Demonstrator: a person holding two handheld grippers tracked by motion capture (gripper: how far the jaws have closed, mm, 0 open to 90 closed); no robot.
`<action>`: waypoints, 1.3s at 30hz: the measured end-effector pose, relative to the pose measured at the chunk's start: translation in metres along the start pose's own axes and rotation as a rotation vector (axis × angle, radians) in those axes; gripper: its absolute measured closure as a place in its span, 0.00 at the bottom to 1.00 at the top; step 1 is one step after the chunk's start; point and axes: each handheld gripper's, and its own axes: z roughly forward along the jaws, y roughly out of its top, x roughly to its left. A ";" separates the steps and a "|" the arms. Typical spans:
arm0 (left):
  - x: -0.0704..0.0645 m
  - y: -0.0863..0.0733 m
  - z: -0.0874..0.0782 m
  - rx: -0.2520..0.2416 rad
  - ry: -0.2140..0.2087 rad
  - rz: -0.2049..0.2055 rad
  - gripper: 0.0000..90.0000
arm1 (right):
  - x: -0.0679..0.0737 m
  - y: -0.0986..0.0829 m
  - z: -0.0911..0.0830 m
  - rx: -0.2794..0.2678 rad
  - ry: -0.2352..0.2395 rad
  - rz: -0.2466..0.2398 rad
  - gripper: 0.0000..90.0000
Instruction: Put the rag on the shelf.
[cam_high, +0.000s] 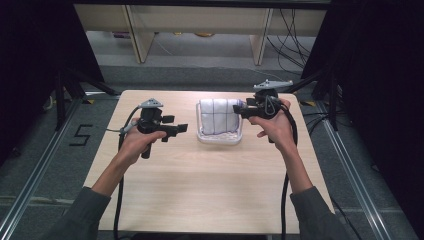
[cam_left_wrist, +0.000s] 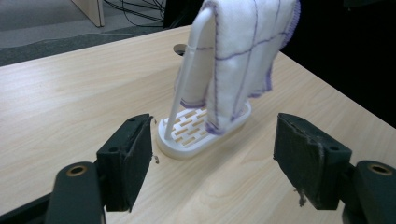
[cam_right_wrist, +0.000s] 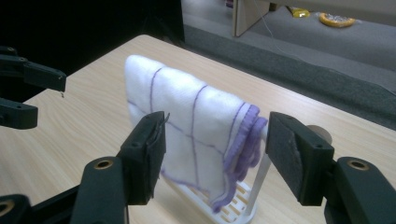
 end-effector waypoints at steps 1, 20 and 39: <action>-0.001 -0.003 -0.001 -0.004 -0.004 0.000 0.31 | 0.002 -0.002 -0.002 -0.007 0.002 -0.001 0.43; -0.029 -0.052 -0.013 0.030 -0.054 0.047 0.24 | 0.020 -0.051 -0.022 -0.057 0.051 -0.024 0.40; -0.048 -0.104 -0.026 0.059 -0.073 0.081 0.21 | 0.035 -0.100 -0.015 -0.043 0.109 -0.014 0.39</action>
